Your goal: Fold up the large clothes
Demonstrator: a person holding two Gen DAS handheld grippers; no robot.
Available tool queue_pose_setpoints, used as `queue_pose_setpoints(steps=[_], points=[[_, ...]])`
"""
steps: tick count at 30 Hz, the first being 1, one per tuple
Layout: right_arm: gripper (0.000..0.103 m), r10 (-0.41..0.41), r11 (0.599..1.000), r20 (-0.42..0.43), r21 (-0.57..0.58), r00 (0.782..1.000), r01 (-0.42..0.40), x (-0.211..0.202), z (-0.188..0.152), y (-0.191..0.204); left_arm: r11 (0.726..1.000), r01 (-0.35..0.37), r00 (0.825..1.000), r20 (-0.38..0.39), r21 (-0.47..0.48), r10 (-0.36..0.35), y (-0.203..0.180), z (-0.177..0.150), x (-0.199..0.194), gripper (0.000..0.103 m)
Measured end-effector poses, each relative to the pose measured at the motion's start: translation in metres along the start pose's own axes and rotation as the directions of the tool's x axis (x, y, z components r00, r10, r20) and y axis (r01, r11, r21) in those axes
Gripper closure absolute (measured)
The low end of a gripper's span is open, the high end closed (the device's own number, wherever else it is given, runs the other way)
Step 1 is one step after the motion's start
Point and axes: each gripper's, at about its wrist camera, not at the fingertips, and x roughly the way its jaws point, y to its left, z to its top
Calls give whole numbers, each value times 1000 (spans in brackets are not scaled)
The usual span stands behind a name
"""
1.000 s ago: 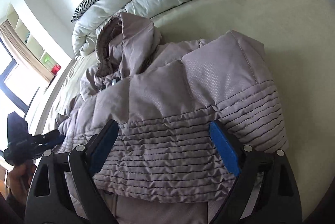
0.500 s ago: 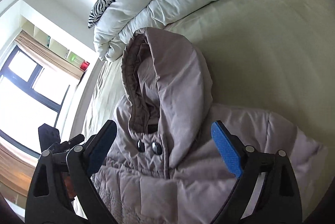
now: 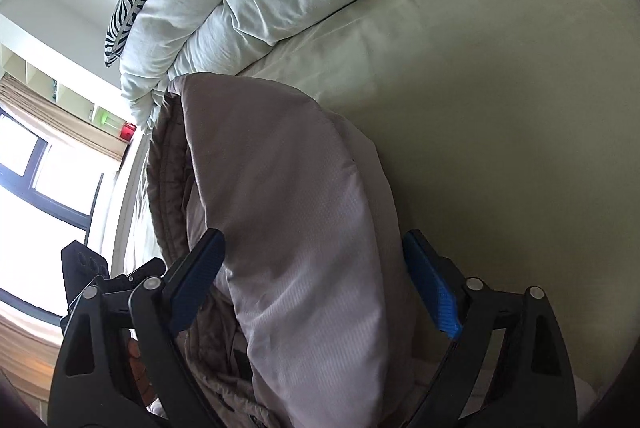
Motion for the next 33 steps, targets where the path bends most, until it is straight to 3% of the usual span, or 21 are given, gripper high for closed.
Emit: queue_pose_setpoints(steps=[1,2,3,6,11,18,20,23,25,27,29,31,33], points=[[35,-13,1000,-2,-14,1000,13,5,1,5,1000,10,1000,-22,21,-10,-6,-3,5,62],[55,-15,999,2,-31,1000,15,8,0,10,999,15,999,-35,49,-13,-14,-6,7,79],[72,-20,998,9,-52,1000,21,9,-2,15,997,9,1000,-28,83,-7,-23,-10,5,83],[91,-24,995,66,-91,998,30,-9,-6,25,986,60,997,34,156,-66,-45,-24,-18,94],[94,51,985,162,-170,985,-23,-74,-29,37,923,90,981,128,375,-147,-91,-72,-79,96],[94,160,916,291,-399,943,-32,-184,-115,63,797,185,949,108,574,-298,-127,-167,-143,97],[94,204,894,290,-444,935,-57,-208,-147,61,779,195,952,78,596,-297,-124,-193,-148,96],[94,176,906,277,-422,945,-45,-225,-183,41,788,184,962,56,588,-267,-105,-225,-149,96],[92,149,928,253,-369,956,-47,-230,-204,20,807,180,969,38,562,-243,-87,-239,-147,94],[88,92,956,233,-291,968,-21,-234,-220,-3,833,179,976,10,523,-216,-68,-248,-146,85],[86,66,978,227,-210,972,-17,-241,-234,-26,855,183,978,0,485,-209,-49,-257,-150,70],[73,38,988,226,-154,973,-3,-253,-250,-46,870,157,984,-4,466,-176,-35,-267,-158,68],[28,29,995,245,-95,969,-5,-268,-266,-63,880,130,988,14,457,-154,-26,-272,-170,68]])
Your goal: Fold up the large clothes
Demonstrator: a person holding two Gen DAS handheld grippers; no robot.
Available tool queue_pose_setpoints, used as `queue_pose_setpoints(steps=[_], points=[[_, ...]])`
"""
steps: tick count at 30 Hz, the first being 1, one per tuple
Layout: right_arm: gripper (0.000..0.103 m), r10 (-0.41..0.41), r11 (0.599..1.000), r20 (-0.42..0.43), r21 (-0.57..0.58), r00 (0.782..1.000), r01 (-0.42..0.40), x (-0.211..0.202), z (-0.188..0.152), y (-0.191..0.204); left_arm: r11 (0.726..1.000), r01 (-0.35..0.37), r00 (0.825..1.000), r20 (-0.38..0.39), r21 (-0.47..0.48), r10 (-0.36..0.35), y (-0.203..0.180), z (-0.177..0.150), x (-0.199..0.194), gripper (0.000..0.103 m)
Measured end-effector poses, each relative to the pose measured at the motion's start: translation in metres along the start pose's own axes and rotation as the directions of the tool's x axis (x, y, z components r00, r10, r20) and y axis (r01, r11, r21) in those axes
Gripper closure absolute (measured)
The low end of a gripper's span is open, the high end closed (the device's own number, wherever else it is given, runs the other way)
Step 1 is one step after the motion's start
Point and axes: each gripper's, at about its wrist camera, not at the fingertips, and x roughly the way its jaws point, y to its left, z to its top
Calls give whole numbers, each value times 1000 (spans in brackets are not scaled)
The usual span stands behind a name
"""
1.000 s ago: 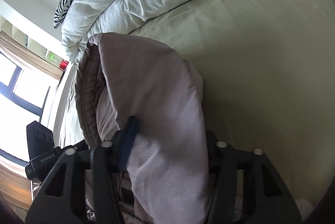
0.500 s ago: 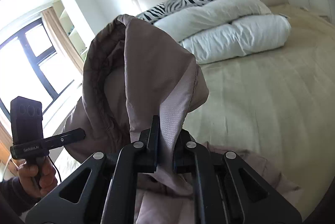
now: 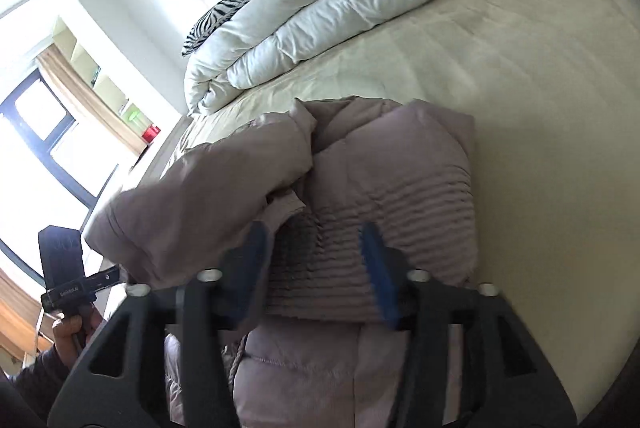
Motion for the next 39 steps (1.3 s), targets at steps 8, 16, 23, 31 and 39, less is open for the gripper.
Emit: queue_pose_setpoints(steps=[8,16,23,31,39], points=[[25,154,988,38,8,987,-155,-42,-16,27,988,-4,989,147,155,-19,-63,35,-30,48],[51,-63,977,-113,-211,992,38,26,-25,97,969,-173,982,-38,178,183,-45,32,69,48],[54,-65,996,-182,-65,981,54,92,-26,60,964,-243,965,-75,103,252,12,48,93,72],[52,-175,962,-184,-240,967,128,127,-21,76,965,-241,965,-76,105,249,35,54,108,73],[52,-141,967,-35,-218,989,130,89,23,89,967,-221,972,-55,125,229,41,51,108,72]])
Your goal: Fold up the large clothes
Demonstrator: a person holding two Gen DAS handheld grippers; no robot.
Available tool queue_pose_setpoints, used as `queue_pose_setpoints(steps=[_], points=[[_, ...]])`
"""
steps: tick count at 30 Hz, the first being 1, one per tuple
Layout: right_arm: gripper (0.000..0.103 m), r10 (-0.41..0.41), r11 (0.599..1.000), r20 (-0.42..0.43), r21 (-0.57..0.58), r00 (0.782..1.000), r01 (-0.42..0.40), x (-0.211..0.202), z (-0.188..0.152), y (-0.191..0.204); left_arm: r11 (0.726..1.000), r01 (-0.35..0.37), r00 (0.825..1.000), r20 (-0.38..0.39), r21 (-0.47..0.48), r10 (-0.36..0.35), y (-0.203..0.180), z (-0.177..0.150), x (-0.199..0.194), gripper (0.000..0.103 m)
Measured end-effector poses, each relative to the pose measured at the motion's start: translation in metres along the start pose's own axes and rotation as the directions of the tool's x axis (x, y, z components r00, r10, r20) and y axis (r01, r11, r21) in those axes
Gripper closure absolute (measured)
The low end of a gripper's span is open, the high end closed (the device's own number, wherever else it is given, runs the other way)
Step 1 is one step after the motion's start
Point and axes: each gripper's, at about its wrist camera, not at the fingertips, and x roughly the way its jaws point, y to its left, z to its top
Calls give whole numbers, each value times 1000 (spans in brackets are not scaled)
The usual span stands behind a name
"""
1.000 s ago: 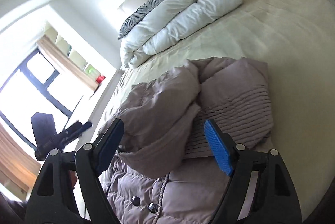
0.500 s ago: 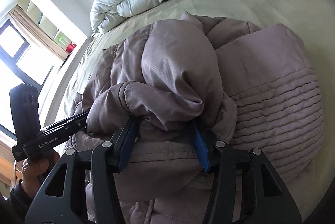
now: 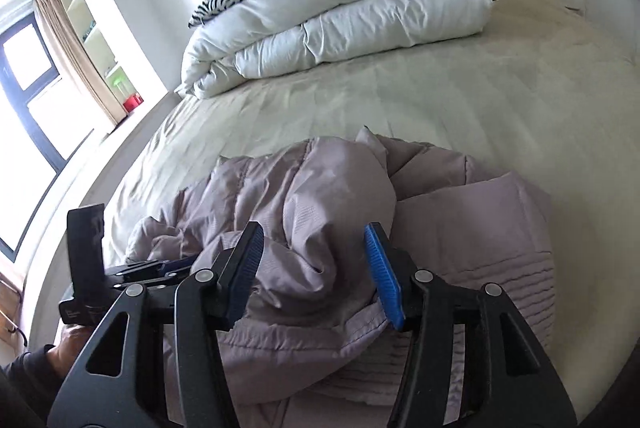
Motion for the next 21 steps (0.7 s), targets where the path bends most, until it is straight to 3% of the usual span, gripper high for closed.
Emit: queue_pose_setpoints(steps=[3,6,12,15,17,20,21], points=[[52,-96,995,-103,-44,990,92,44,-11,-5,1000,-7,1000,0,12,7,-2,-1,1,72],[52,-114,991,-76,-77,991,108,68,-22,-12,1000,-7,1000,7,13,7,-1,-3,3,72],[49,-141,981,-43,-140,989,134,71,-31,-9,1000,20,999,48,-16,-19,2,-8,-5,73],[45,-160,986,-27,-56,987,158,33,-26,-8,996,52,997,68,-75,-47,1,-12,-41,69],[45,-87,996,60,-27,994,89,-14,-32,-5,999,28,994,109,-40,-23,-8,-22,-78,39],[23,-91,991,181,-78,979,107,-83,-51,9,999,34,984,176,-9,-31,-14,-49,-138,29],[21,-85,991,215,-86,973,105,-104,-59,12,999,35,984,177,-8,-33,-13,-61,-155,29]])
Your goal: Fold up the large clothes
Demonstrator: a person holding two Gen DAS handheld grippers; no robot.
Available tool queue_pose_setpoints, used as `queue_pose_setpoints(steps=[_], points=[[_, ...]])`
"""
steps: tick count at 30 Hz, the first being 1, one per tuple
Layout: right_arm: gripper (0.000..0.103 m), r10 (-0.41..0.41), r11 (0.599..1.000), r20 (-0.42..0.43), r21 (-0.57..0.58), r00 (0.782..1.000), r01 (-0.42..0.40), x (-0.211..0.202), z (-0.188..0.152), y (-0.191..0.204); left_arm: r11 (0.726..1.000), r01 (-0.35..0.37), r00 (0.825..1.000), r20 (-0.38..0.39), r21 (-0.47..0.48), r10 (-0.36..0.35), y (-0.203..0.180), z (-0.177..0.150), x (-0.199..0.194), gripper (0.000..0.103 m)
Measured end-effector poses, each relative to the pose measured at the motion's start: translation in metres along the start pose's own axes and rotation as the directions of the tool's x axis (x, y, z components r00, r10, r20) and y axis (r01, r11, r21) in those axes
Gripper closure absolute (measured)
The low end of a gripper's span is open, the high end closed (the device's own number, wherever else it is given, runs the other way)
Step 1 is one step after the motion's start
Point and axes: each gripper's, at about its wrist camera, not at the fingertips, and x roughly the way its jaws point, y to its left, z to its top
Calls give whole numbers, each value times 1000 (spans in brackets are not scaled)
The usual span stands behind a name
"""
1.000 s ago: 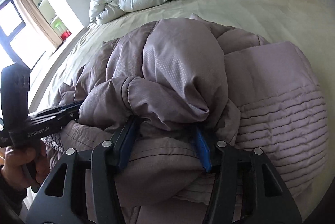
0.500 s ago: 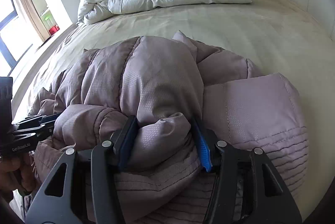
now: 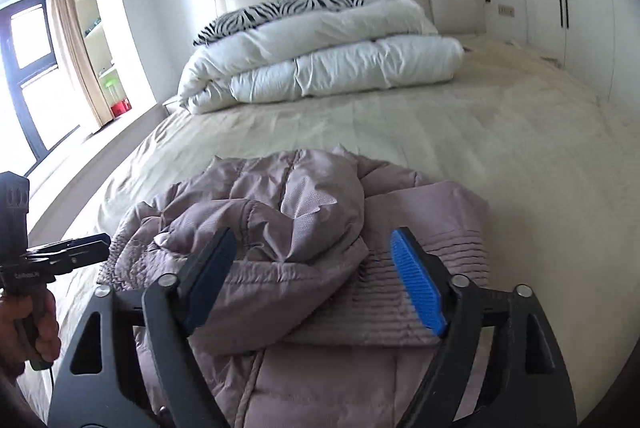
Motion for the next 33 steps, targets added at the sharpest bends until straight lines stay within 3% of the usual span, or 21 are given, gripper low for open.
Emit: queue_pose_setpoints(steps=[2,5,8,13,17,25,29,33], points=[[20,17,1000,36,-14,999,-17,-42,-10,3,1000,-9,1000,-1,-10,9,0,-23,-35,24],[9,20,1000,52,-3,998,-20,-97,-31,7,999,-13,999,-30,-37,12,1,-68,-83,21],[8,34,999,64,24,997,-36,-153,-63,7,996,-12,997,-79,-88,5,6,-117,-122,14],[8,111,990,-59,95,992,-105,-222,-128,-8,975,1,991,-133,-221,-31,17,-197,-174,12],[8,129,973,-182,214,975,-88,-253,-186,-36,932,21,980,-179,-362,-91,30,-246,-191,11],[8,118,917,-275,398,954,1,-301,-270,-93,869,75,940,-255,-490,-225,28,-295,-184,11],[8,141,870,-332,491,933,44,-311,-299,-121,867,84,931,-272,-491,-244,24,-299,-179,12],[8,215,821,-342,571,915,20,-315,-320,-136,878,88,915,-310,-470,-258,15,-299,-176,12]])
